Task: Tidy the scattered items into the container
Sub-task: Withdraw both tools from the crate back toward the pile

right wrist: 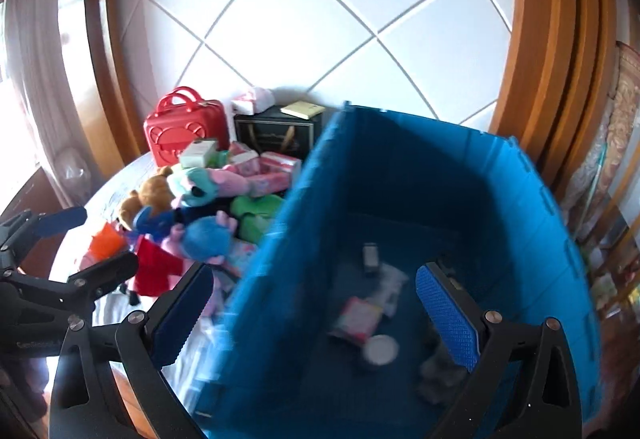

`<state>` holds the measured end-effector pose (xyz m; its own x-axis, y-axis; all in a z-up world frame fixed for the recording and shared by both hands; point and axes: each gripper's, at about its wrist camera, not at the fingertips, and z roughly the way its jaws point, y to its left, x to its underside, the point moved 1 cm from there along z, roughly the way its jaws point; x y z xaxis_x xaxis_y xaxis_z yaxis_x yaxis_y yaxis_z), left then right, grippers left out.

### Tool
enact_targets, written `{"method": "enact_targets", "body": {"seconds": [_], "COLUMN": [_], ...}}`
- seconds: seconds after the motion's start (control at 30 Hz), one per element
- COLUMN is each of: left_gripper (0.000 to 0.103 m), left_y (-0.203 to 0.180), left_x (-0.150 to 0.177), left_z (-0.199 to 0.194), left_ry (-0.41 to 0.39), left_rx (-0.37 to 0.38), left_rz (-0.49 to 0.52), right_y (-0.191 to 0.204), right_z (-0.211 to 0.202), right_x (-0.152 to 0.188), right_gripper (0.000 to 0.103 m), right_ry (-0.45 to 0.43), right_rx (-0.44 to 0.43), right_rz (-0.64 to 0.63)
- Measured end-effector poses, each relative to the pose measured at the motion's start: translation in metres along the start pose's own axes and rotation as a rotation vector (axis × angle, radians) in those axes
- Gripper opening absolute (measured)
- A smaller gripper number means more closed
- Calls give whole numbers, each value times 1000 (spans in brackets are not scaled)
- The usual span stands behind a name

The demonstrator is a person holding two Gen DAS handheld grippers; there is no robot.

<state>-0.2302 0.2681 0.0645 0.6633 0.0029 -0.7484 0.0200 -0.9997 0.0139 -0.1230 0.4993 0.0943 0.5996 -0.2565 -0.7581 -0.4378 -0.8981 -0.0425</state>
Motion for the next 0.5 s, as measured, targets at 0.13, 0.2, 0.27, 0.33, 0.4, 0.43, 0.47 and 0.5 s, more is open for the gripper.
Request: {"method": "enact_targets", "body": {"seconds": [0.13, 0.2, 0.27, 0.33, 0.4, 0.43, 0.47, 0.5], "left_gripper": [97, 97, 97, 97, 97, 97, 97, 97], "left_y": [66, 95, 122, 146, 166, 176, 186, 196], "left_x": [22, 33, 45, 56, 64, 69, 73, 77], "left_z": [-15, -21, -23, -26, -27, -27, -25, -23], "left_ry": [-20, -31, -36, -40, -41, -38, -33, -26], "left_rx": [-24, -30, -27, -33, -44, -43, -44, -53], "left_rz": [2, 9, 22, 24, 11, 0, -17, -44], "right_y": [58, 88, 115, 140, 160, 168, 175, 181], "right_z": [1, 1, 1, 4, 7, 9, 12, 15], "right_x": [10, 15, 21, 29, 35, 38, 42, 46], "right_gripper": [103, 103, 103, 103, 103, 103, 103, 103], "right_ry": [-28, -41, -45, -36, -23, -19, -10, -1], "right_rx": [16, 32, 35, 28, 25, 24, 23, 19], "right_rz": [20, 30, 42, 49, 53, 55, 58, 62]}}
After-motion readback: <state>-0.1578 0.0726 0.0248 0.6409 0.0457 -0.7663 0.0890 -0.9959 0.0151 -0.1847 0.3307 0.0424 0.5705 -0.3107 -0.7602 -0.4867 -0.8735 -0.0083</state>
